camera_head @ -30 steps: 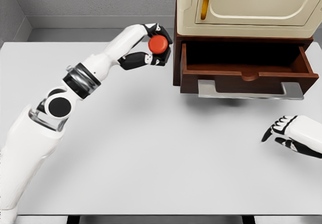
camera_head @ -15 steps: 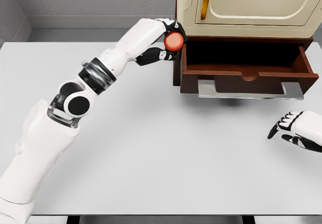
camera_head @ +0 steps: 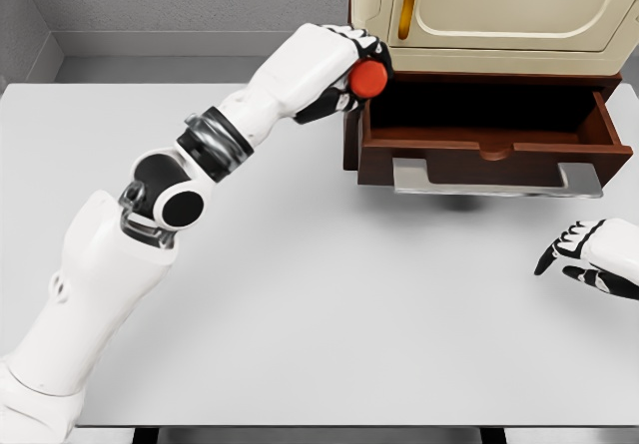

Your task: Put the switch into the drawer with left arm, and close the drawer with right arm

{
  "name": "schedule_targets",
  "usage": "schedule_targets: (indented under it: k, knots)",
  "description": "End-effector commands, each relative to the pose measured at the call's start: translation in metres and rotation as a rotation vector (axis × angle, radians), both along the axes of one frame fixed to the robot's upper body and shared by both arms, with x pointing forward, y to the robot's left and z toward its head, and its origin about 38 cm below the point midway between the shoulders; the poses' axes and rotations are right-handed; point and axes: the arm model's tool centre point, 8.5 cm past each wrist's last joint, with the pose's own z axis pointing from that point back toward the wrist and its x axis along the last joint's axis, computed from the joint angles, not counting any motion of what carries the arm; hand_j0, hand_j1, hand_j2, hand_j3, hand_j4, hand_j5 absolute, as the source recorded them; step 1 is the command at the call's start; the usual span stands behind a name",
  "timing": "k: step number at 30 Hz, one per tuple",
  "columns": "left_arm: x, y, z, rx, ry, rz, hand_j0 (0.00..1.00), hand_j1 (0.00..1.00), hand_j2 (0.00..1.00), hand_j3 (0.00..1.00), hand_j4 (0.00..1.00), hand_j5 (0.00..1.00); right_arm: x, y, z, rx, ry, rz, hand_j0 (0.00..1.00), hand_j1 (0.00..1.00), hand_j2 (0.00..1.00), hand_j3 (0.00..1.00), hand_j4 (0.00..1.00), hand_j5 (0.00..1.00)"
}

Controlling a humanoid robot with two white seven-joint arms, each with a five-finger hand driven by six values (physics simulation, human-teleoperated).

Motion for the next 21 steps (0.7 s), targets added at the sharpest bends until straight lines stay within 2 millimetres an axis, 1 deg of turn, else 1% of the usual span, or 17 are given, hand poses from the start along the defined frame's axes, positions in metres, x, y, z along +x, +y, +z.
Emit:
schedule_targets:
  k: [1, 4, 7, 8, 12, 17, 20, 21]
  knots:
    - [-0.001, -0.005, 0.001, 0.023, -0.03, 0.014, 0.36, 0.36, 0.36, 0.36, 0.36, 0.36, 0.0, -0.001, 0.0, 0.006, 0.001, -0.005, 0.53, 0.53, 0.53, 0.53, 0.53, 0.53]
    - [-0.001, -0.013, 0.002, 0.055, -0.068, 0.036, 0.36, 0.36, 0.36, 0.36, 0.36, 0.36, 0.0, -0.001, -0.001, 0.008, 0.002, -0.009, 0.53, 0.53, 0.53, 0.53, 0.53, 0.53]
    - [-0.004, -0.026, 0.001, 0.089, -0.1, 0.04, 0.36, 0.36, 0.36, 0.36, 0.36, 0.36, 0.003, -0.001, 0.001, 0.012, -0.011, -0.012, 0.53, 0.53, 0.53, 0.53, 0.53, 0.53]
    - [-0.005, -0.031, 0.002, 0.094, -0.113, 0.045, 0.36, 0.36, 0.36, 0.36, 0.36, 0.36, 0.004, -0.004, 0.0, 0.008, -0.011, -0.02, 0.53, 0.53, 0.53, 0.53, 0.53, 0.53]
    - [-0.008, -0.039, 0.0, 0.143, -0.151, 0.045, 0.36, 0.36, 0.36, 0.36, 0.36, 0.36, 0.007, -0.006, 0.001, 0.007, -0.018, -0.028, 0.53, 0.53, 0.53, 0.53, 0.53, 0.53]
    - [-0.01, -0.047, 0.003, 0.156, -0.177, 0.053, 0.34, 0.34, 0.34, 0.34, 0.34, 0.34, 0.007, -0.007, 0.001, 0.006, -0.018, -0.032, 0.53, 0.53, 0.53, 0.53, 0.53, 0.53]
    - [-0.015, -0.06, 0.0, 0.181, -0.197, 0.042, 0.34, 0.34, 0.34, 0.34, 0.34, 0.34, 0.007, -0.007, 0.001, 0.006, -0.018, -0.032, 0.53, 0.53, 0.53, 0.53, 0.53, 0.53]
    - [-0.016, -0.061, 0.0, 0.186, -0.201, 0.043, 0.34, 0.34, 0.34, 0.34, 0.34, 0.34, 0.007, -0.007, 0.001, 0.006, -0.017, -0.032, 0.53, 0.53, 0.53, 0.53, 0.53, 0.53]
